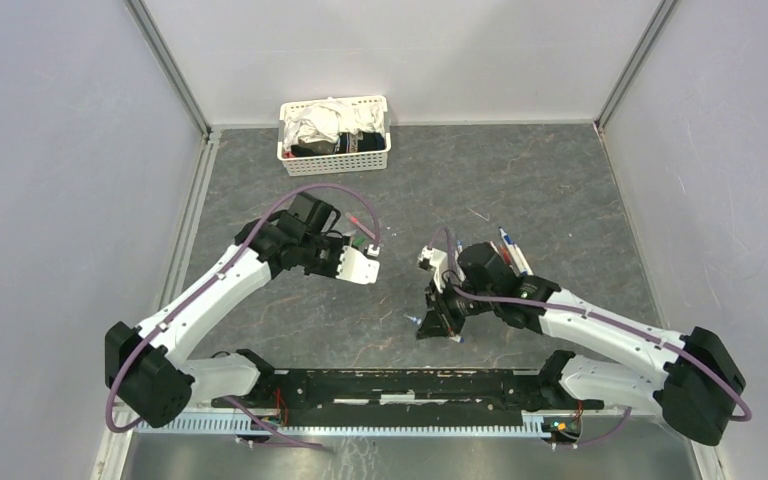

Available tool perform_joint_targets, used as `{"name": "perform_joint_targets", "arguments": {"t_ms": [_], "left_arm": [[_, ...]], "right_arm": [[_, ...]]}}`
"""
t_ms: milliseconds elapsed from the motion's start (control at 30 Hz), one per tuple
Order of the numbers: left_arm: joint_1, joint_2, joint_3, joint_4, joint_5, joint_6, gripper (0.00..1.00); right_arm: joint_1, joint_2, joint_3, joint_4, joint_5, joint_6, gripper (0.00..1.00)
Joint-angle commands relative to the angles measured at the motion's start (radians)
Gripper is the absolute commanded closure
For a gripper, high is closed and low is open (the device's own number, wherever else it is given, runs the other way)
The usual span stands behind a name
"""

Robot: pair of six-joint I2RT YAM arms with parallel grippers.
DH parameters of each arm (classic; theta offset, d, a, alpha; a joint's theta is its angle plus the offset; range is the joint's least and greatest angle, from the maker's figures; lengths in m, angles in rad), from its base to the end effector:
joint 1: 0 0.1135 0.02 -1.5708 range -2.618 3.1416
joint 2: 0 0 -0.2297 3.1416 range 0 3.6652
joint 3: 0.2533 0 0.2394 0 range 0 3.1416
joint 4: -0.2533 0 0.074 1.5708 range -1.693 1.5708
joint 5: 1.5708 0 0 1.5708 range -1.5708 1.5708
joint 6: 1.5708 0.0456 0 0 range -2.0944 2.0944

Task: Open the pen caps
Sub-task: Open the pen cap from the pen, then place the pen cap at the center of the board.

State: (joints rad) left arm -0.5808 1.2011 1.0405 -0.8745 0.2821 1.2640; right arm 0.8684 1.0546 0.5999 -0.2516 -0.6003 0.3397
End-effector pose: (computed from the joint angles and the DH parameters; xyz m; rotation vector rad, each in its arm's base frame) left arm 0.1899 -0.1398 0.2485 2.0877 1.4574 -0.1065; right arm 0.1264 0.1892 0.1929 -0.9799 2.2784 1.2688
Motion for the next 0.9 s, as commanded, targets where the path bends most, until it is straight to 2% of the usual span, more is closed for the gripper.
{"name": "perform_joint_targets", "arguments": {"t_ms": [0, 100, 200, 467, 600, 767, 867], "left_arm": [[-0.008, 0.048, -0.009, 0.039, -0.021, -0.095, 0.98], [-0.008, 0.173, 0.042, 0.029, -0.042, -0.150, 0.98], [-0.009, 0.290, 0.107, 0.044, -0.061, -0.203, 0.98], [-0.008, 0.442, 0.077, 0.283, -0.108, -0.241, 0.96], [-0.011, 0.479, 0.034, 0.374, -0.136, -0.244, 0.86], [-0.011, 0.506, 0.023, 0.394, -0.165, -0.259, 0.76], [-0.012, 0.512, 0.018, 0.395, -0.173, -0.270, 0.66]], "right_arm": [[-0.083, 0.063, 0.085, -0.070, 0.196, -0.086, 1.00], [-0.185, 0.142, 0.117, -0.083, 0.433, -0.080, 1.00], [-0.229, 0.212, 0.124, -0.004, 0.575, -0.085, 1.00], [-0.252, 0.438, 0.200, 0.196, 0.633, -0.058, 1.00], [-0.250, 0.521, 0.239, 0.239, 0.661, -0.044, 1.00], [-0.251, 0.576, 0.246, 0.281, 0.746, -0.043, 0.94], [-0.251, 0.598, 0.238, 0.294, 0.783, -0.042, 0.88]]}}
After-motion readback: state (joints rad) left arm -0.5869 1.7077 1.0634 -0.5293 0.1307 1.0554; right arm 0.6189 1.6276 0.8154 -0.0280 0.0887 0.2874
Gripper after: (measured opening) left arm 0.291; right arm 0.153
